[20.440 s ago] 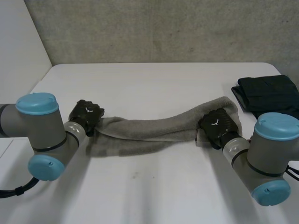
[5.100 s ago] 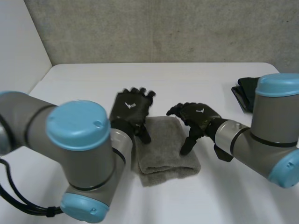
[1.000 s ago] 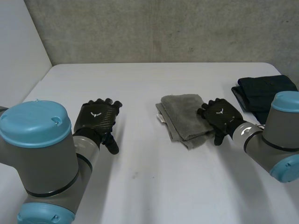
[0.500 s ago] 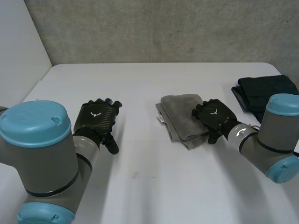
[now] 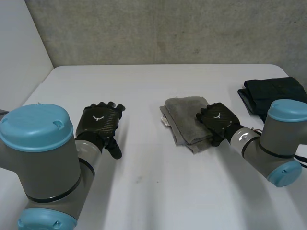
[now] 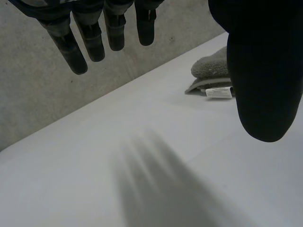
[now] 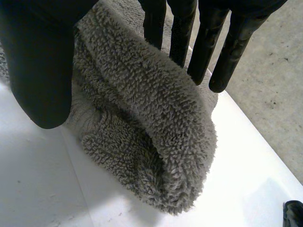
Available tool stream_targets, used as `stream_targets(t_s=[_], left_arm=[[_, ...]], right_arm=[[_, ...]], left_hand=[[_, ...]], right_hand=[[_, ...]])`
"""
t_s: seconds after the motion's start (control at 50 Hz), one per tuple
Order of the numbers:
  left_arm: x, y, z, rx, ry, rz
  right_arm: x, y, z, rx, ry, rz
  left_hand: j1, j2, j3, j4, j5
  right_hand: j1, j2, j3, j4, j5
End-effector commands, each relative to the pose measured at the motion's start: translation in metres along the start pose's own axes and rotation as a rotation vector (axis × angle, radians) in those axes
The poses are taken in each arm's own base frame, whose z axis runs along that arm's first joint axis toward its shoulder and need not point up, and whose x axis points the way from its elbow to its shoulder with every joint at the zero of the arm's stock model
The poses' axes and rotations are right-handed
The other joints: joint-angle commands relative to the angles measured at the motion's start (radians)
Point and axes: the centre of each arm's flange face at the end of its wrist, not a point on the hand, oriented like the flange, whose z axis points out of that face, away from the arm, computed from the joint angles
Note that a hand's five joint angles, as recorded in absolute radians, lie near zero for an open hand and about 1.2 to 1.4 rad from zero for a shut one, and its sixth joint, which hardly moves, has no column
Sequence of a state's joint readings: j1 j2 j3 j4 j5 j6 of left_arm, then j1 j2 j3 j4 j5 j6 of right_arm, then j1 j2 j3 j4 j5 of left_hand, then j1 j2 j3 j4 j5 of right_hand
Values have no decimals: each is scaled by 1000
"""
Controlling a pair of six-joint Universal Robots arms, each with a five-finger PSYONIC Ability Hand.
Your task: Fold the laundry.
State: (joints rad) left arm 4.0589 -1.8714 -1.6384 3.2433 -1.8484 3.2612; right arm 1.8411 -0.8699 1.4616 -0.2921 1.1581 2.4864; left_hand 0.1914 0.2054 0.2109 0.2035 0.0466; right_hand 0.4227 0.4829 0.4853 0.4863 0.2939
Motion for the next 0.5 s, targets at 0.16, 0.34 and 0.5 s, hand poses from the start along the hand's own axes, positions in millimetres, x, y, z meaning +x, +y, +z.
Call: stream_targets(t_s=[0.16, 0.34, 0.5], left_arm=[[0, 0, 0, 1, 0, 0], [0, 0, 0, 0, 0, 0], [0, 1, 0, -2, -1, 0]], right_arm=[[1, 1, 8, 12, 6, -11], [-1, 2, 13, 21, 2, -16], [0, 1, 17, 29, 4, -20]], left_hand=[[-1, -15, -21, -13, -31], [2, -12, -18, -11, -28], [-1, -15, -21, -13, -31]], right_hand=[[355, 295, 293, 292, 309], [446, 386, 383, 382, 400], [973, 913, 910, 909, 927]])
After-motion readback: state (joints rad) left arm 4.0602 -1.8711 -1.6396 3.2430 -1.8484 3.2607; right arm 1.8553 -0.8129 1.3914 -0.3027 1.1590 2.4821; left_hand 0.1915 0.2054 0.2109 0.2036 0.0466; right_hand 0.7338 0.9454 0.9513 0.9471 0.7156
